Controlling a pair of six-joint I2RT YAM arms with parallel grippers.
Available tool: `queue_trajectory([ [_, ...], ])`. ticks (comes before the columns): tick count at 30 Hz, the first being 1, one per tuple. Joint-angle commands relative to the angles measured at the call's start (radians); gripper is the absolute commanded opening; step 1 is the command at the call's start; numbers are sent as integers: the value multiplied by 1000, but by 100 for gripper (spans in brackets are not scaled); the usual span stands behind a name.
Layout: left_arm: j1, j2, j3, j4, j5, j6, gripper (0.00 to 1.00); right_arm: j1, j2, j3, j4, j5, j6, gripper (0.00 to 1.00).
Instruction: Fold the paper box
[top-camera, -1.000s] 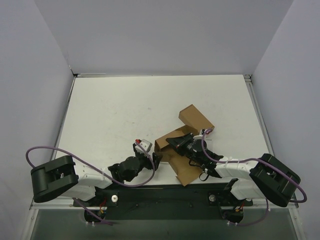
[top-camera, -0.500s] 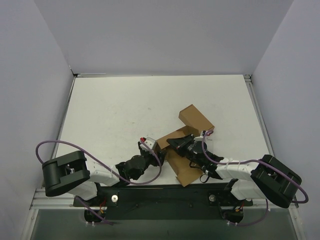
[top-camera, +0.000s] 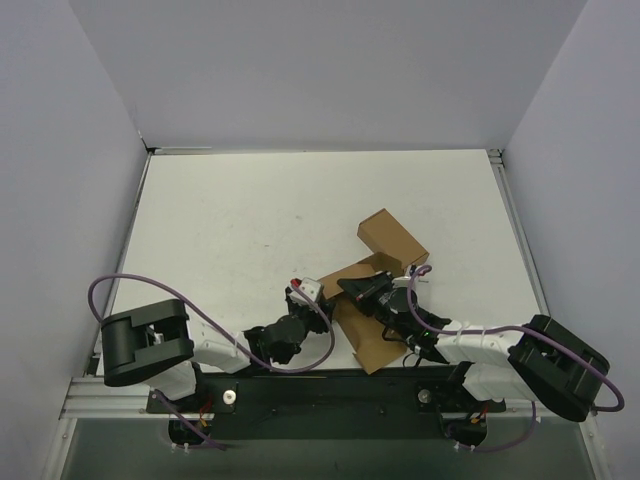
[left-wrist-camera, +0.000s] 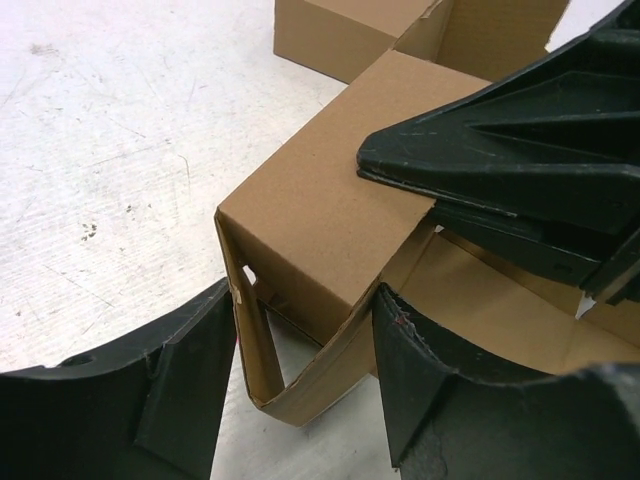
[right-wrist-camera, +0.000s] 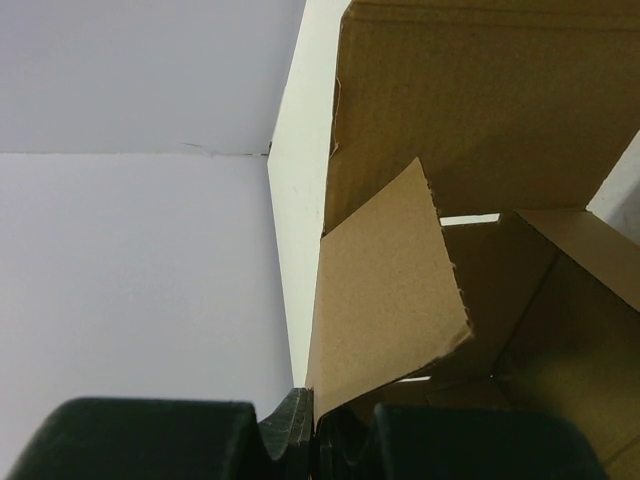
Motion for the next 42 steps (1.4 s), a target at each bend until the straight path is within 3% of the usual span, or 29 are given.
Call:
queue_trajectory([
  [1, -5, 37, 64, -48, -135, 9, 57, 34, -14, -19, -28, 17, -32, 0],
  [6, -17, 63, 96, -94, -216, -20, 49, 53, -14, -27, -28, 39, -27, 0],
  [10, -21, 76, 130, -148, -308, -29, 48, 63, -4, -24, -23, 42, -24, 0],
  [15, -34, 108, 115, -35, -258, 33, 48, 76, 13, -24, -15, 52, -20, 0],
  [19, -51, 157, 153, -44, -267, 32, 45, 90, 27, -33, 3, 74, -11, 0],
  [26, -89, 235, 262, -186, -420, -25, 30, 112, 2, -58, -18, 127, 0, 0],
  [31, -106, 287, 354, -249, -479, -46, 29, 122, -45, -61, -67, 157, 0, 0],
  [35, -123, 326, 394, -243, -493, -30, 33, 127, -71, -70, -98, 177, 6, 0],
  [41, -127, 243, 213, 49, -338, 73, 61, 127, -114, -84, -136, 201, 17, 0],
  [42, -129, 226, 181, 86, -312, 99, 69, 126, -123, -84, -139, 203, 19, 0],
])
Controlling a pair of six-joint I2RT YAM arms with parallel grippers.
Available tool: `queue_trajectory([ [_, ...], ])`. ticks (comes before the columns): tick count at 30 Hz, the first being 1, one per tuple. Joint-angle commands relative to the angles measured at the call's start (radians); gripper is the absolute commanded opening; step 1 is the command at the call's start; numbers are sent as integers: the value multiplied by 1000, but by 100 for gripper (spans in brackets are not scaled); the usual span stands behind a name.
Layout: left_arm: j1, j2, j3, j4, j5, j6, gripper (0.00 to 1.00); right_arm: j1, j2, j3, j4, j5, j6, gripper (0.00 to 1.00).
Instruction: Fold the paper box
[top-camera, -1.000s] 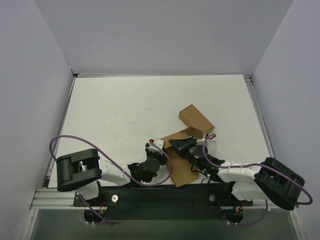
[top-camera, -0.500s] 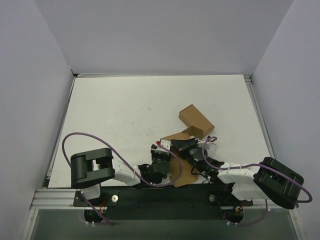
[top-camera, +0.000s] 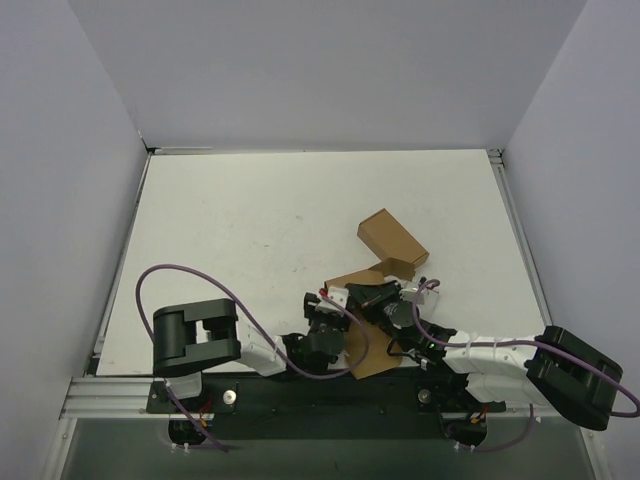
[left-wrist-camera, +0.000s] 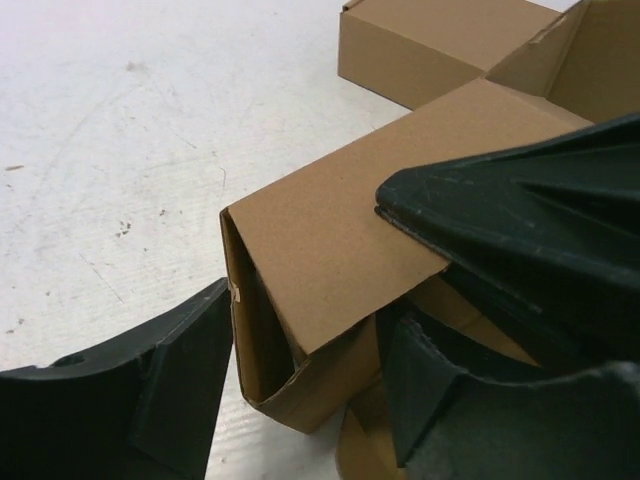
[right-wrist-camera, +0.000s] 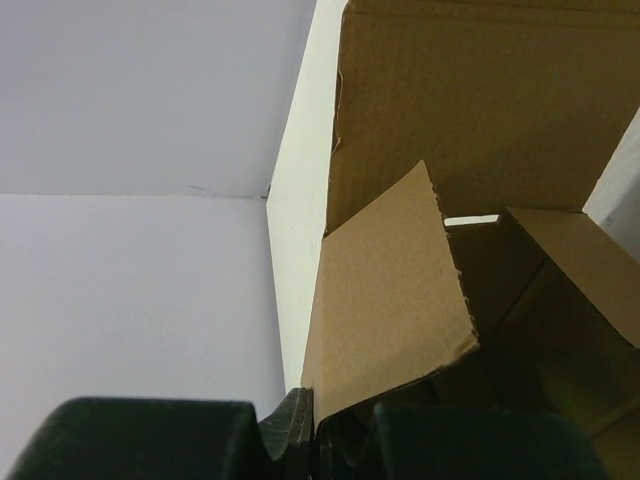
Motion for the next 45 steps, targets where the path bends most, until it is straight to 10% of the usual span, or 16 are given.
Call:
queue_trajectory([
  [1, 0, -84, -137, 251, 220, 107, 72, 29, -25, -23, -90, -31, -12, 0],
  [19, 26, -402, -445, 266, 530, 64, 86, 29, -90, -15, -149, -23, -25, 0],
  [45, 118, -66, -373, 583, 652, 30, 58, 41, -82, -12, -135, -10, -31, 0],
])
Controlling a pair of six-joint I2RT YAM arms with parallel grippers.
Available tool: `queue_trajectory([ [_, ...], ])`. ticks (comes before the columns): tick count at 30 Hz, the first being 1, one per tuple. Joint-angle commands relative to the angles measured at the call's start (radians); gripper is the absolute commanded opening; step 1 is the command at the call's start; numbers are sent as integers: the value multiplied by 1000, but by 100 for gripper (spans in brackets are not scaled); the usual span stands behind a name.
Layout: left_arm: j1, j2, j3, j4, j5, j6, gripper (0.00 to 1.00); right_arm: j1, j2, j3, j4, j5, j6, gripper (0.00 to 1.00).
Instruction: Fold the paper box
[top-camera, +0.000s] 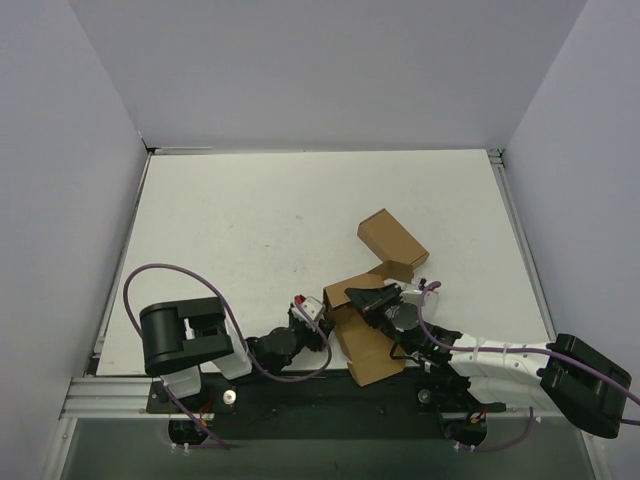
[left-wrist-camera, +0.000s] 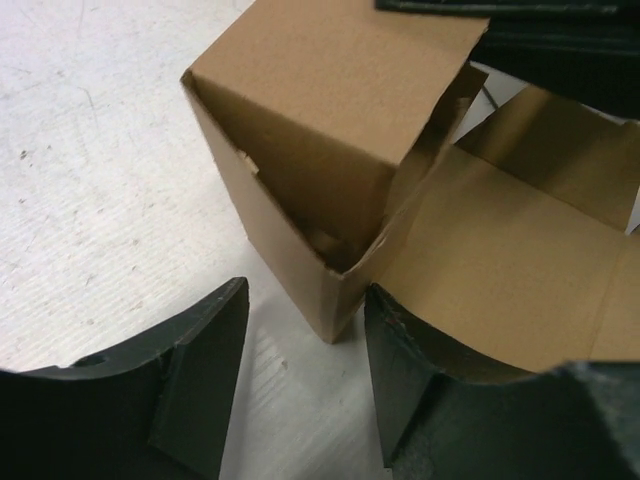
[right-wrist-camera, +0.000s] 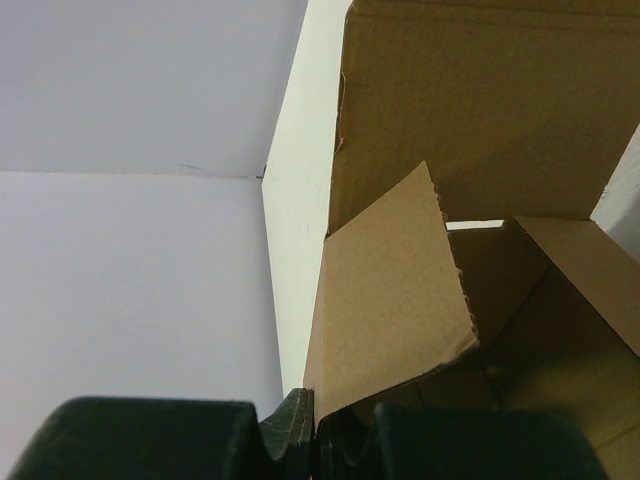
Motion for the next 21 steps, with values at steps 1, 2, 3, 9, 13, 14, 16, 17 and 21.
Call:
queue_trajectory([
  [1, 11, 27, 61, 168, 33, -7, 56, 14, 5, -5, -42, 25, -29, 0],
  [2, 13, 30, 67, 169, 34, -5, 54, 14, 5, -8, -42, 25, -29, 0],
  [3, 13, 33, 72, 171, 34, -4, 53, 15, 5, -8, -42, 27, -27, 0],
  [9, 13, 50, 118, 142, 39, 5, 50, 18, 10, -10, -39, 27, -21, 0],
  [13, 13, 52, 136, 111, -10, -8, 48, 23, 13, -12, -34, 30, -20, 0],
  [14, 13, 52, 138, 107, -25, -19, 48, 23, 16, -12, -33, 31, -21, 0],
  [16, 13, 49, 144, 91, -71, -30, 48, 28, 18, -13, -33, 33, -18, 0],
  [17, 13, 47, 147, 85, -84, -36, 48, 29, 18, -13, -33, 37, -18, 0],
  [21, 10, 49, 184, 19, -166, -59, 48, 35, 22, -13, -27, 42, -17, 0],
])
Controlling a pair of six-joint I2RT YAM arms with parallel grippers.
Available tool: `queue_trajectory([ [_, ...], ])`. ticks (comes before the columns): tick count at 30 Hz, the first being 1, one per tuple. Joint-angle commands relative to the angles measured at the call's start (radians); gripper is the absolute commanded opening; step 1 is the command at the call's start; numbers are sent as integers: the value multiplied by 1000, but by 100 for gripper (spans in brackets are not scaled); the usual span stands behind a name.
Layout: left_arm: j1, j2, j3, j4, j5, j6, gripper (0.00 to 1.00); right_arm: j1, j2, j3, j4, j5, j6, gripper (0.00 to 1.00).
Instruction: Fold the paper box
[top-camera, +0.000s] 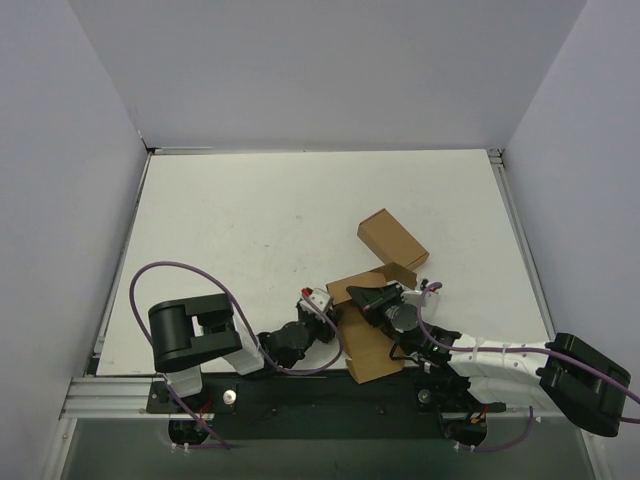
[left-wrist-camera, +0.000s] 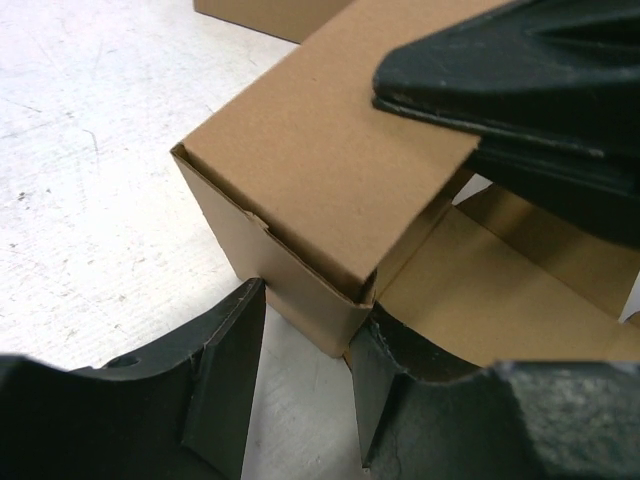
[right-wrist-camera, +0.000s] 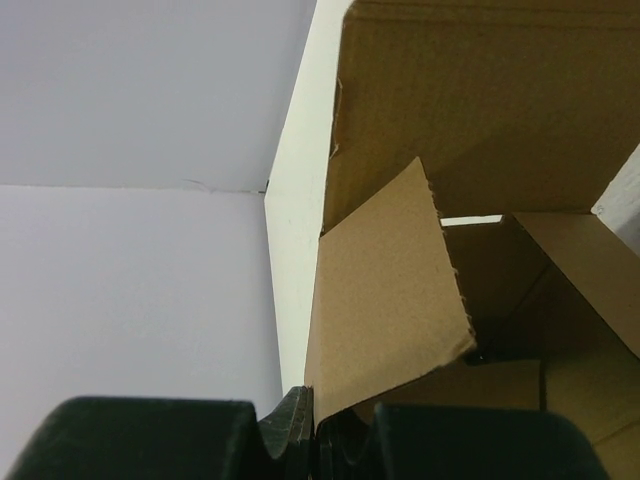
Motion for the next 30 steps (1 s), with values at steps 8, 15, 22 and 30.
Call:
queue_trajectory([
  [8, -22, 4, 168, -147, -315, -55, 43, 43, 16, -10, -55, 24, 4, 0],
  [15, -43, 22, 242, -339, -526, -83, 21, 101, -22, 7, -133, 124, 35, 0],
  [22, -54, 27, 254, -419, -596, -58, 13, 152, -81, 24, -258, 230, 56, 0],
  [30, -19, -178, 144, -583, -361, -157, 2, 150, -356, 65, -498, 251, -164, 52],
])
